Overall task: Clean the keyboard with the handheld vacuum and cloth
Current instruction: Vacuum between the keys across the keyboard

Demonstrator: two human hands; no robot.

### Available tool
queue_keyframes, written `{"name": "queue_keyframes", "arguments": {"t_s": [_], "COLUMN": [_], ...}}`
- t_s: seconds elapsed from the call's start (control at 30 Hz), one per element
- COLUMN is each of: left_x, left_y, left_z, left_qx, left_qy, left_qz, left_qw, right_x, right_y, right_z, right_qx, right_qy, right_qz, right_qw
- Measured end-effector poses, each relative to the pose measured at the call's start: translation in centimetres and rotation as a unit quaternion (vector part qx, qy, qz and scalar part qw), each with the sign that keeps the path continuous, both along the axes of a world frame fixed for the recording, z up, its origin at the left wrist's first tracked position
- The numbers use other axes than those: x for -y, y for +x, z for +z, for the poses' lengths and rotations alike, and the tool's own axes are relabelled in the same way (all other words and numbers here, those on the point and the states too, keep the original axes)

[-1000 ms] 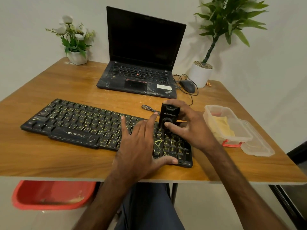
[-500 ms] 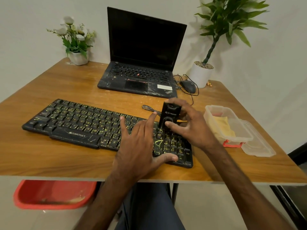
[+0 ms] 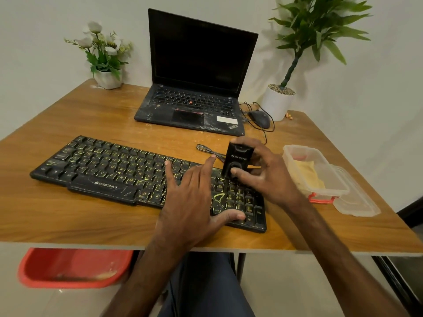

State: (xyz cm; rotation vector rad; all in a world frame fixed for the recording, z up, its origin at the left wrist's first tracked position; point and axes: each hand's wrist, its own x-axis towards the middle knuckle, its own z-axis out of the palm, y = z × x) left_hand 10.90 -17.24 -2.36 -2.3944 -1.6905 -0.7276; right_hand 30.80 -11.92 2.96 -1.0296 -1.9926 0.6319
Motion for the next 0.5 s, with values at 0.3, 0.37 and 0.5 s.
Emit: {"name": "queue_keyframes", "arguments": {"t_s": [0.3,0.37,0.5], "left_x": [-0.1,-0.2,-0.2], "left_y": [0.2,0.2,0.1], "left_z": [0.0,0.0,-0.1], "left_qx": [-0.020,-0.026,-0.016], "left_qy": [0.004,0.001,-0.008], "left_qz": [0.009,0.011,0.013], "left_qw": [1.000,1.000,1.000], "right_x": [-0.1,-0.9,-1.3], "right_y": [-1.2,-1.9,-0.1], "right_z": [0.0,0.3,0.7], "right_qx": [0.000,0.012,0.034], "right_qy": [0.005,0.011,-0.004], "right_qz": [0.024,0.022,0.002], "right_qw": [1.000,1.000,0.999]}}
